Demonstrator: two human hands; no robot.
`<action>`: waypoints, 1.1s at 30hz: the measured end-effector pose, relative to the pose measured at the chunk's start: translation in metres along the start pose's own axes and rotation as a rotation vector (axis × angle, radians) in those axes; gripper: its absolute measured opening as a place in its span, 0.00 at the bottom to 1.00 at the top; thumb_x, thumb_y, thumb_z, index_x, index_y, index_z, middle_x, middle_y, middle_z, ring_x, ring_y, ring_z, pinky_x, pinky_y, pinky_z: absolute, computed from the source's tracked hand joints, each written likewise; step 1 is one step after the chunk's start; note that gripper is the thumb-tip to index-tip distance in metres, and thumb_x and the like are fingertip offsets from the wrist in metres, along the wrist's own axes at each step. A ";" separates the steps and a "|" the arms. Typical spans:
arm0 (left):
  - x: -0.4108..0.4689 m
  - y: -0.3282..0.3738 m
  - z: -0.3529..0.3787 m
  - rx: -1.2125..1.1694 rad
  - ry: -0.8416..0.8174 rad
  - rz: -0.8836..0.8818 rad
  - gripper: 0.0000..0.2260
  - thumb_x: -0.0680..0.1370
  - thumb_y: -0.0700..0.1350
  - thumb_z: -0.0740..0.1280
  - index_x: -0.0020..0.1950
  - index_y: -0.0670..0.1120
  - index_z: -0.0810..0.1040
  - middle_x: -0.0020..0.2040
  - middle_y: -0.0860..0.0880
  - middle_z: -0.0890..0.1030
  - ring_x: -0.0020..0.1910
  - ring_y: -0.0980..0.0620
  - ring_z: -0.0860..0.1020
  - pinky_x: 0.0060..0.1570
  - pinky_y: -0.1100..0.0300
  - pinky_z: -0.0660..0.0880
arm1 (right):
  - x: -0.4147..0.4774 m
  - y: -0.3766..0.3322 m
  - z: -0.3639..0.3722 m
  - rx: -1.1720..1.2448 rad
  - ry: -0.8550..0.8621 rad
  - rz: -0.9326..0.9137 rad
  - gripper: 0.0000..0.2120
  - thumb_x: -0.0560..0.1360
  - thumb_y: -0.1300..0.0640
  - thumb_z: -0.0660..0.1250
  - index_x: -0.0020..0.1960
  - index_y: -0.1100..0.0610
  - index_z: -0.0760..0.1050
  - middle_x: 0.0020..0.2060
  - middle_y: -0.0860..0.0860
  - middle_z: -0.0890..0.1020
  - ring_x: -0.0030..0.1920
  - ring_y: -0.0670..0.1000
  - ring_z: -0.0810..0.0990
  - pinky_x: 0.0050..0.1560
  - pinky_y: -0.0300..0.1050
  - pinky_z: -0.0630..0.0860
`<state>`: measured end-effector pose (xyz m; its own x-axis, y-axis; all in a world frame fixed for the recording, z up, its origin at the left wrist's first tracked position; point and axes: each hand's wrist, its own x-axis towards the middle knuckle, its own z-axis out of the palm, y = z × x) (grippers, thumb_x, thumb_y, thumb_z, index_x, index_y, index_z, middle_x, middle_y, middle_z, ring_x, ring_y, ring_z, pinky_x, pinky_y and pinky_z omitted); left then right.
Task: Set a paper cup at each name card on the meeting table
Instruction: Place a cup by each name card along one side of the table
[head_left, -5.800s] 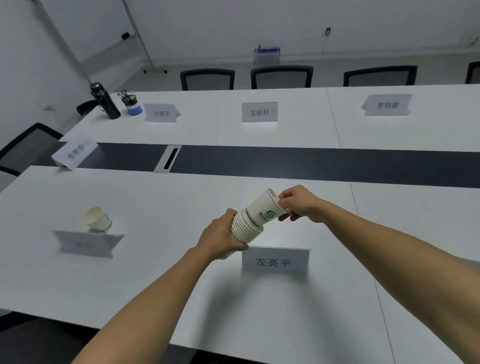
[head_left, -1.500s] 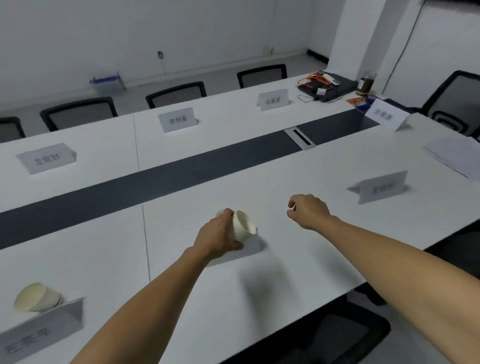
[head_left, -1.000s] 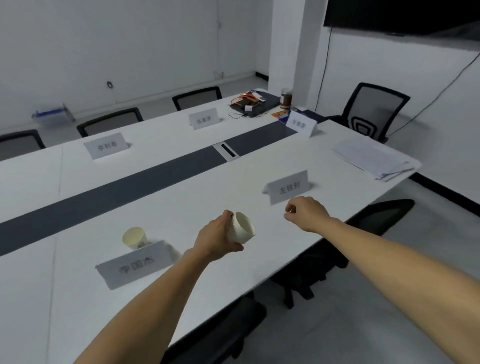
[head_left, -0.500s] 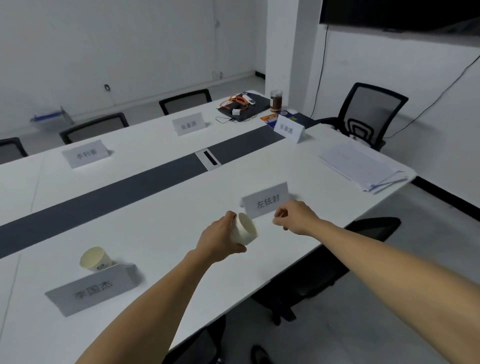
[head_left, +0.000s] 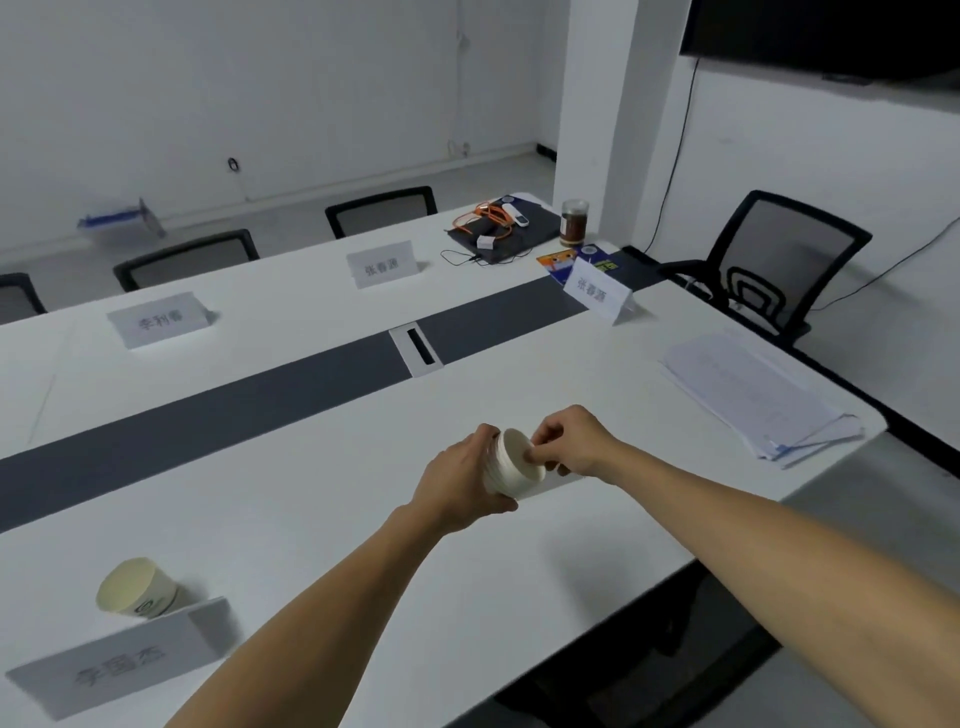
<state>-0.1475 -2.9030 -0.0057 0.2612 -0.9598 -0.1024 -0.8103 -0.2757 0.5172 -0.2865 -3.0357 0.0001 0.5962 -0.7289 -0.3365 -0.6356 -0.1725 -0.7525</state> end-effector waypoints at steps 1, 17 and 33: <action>0.005 0.000 0.001 -0.004 0.005 -0.013 0.34 0.65 0.52 0.79 0.66 0.53 0.65 0.58 0.53 0.78 0.52 0.47 0.76 0.50 0.47 0.78 | 0.009 0.001 -0.003 0.017 -0.022 -0.004 0.04 0.72 0.64 0.75 0.40 0.59 0.81 0.38 0.56 0.84 0.36 0.52 0.81 0.34 0.41 0.79; 0.054 -0.018 0.016 -0.086 0.119 -0.395 0.32 0.66 0.51 0.79 0.64 0.52 0.66 0.56 0.52 0.79 0.50 0.49 0.77 0.48 0.51 0.79 | 0.144 -0.015 -0.042 0.035 -0.234 -0.096 0.06 0.76 0.64 0.67 0.46 0.65 0.81 0.40 0.57 0.81 0.34 0.51 0.77 0.31 0.40 0.75; 0.024 -0.023 0.062 -0.125 0.098 -0.742 0.33 0.65 0.52 0.78 0.65 0.54 0.65 0.54 0.55 0.78 0.49 0.49 0.76 0.45 0.55 0.74 | 0.232 0.074 0.005 -0.140 -0.125 0.219 0.07 0.75 0.64 0.67 0.51 0.66 0.80 0.37 0.62 0.86 0.39 0.60 0.87 0.48 0.54 0.84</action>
<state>-0.1550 -2.9229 -0.0731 0.7646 -0.5146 -0.3880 -0.3402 -0.8336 0.4352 -0.1925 -3.2138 -0.1362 0.4874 -0.6732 -0.5560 -0.8124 -0.1163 -0.5714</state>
